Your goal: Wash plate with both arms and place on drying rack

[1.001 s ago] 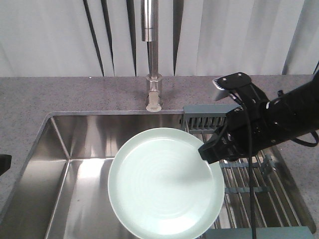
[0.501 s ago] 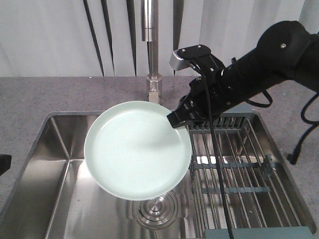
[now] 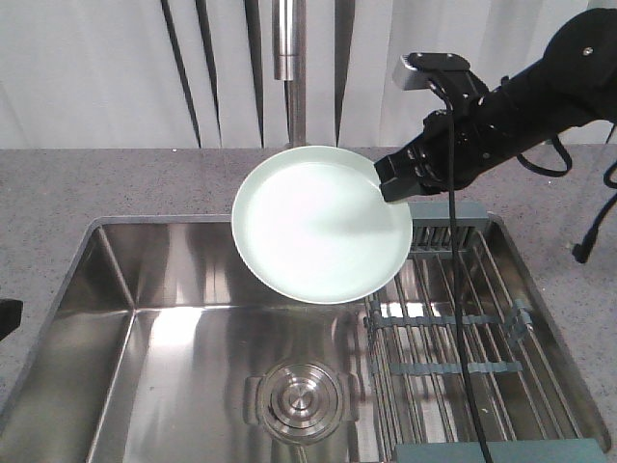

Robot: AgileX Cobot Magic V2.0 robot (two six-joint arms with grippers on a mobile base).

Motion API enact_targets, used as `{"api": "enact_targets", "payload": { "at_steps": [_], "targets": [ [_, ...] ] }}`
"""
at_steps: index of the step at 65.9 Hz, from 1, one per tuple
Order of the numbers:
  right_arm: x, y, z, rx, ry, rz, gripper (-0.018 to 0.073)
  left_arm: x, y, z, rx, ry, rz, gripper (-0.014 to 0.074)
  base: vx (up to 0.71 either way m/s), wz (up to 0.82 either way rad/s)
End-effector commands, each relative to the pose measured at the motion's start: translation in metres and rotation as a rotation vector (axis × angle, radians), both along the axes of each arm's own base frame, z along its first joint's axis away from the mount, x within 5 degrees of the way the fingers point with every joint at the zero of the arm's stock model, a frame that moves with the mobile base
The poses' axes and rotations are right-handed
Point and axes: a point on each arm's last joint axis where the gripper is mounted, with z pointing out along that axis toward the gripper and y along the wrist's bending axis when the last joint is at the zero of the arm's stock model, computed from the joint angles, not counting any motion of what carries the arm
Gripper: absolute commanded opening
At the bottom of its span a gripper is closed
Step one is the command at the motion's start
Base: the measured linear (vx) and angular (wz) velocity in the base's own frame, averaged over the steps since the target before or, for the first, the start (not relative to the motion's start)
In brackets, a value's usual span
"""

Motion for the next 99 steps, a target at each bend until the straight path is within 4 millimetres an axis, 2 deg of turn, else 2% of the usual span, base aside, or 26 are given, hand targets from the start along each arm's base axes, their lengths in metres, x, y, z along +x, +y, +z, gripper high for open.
{"api": "enact_targets", "payload": {
  "at_steps": [1, 18, 31, 47, 56, 71, 89, 99],
  "targets": [
    [-0.017, -0.010, 0.029, 0.052, -0.112, -0.053, -0.0006, 0.002, -0.001, 0.012, -0.028, -0.083, -0.002, 0.0585, 0.00, 0.00],
    [-0.056, -0.025, 0.019, 0.030, -0.115, -0.090, -0.0004, 0.002, -0.001, 0.012, -0.028, -0.083, -0.002, 0.0585, 0.00, 0.00],
    [-0.083, -0.022, 0.010, 0.012, -0.088, -0.071, -0.0004, 0.002, -0.001, 0.012, -0.028, -0.083, -0.002, 0.0585, 0.00, 0.00],
    [-0.105, 0.011, 0.004, -0.001, -0.049, 0.021, -0.0004, 0.002, -0.001, 0.012, -0.028, -0.083, -0.002, 0.0585, 0.00, 0.00],
    [-0.113, 0.032, 0.009, 0.018, -0.053, 0.065, -0.0004, 0.002, -0.001, 0.012, -0.028, -0.083, -0.002, 0.0585, 0.00, 0.00],
    [-0.099, 0.059, 0.025, 0.007, -0.071, 0.099, -0.0004, 0.002, -0.001, 0.012, -0.028, -0.083, -0.002, 0.0585, 0.00, 0.00],
    [-0.059, 0.075, 0.035, -0.013, -0.114, 0.102, -0.0004, 0.002, -0.001, 0.012, -0.028, -0.083, -0.002, 0.0585, 0.00, 0.00],
    [-0.033, 0.073, 0.037, -0.017, -0.121, 0.078, -0.0004, 0.002, -0.001, 0.012, -0.028, -0.083, -0.002, 0.0585, 0.00, 0.00]
  ]
}}
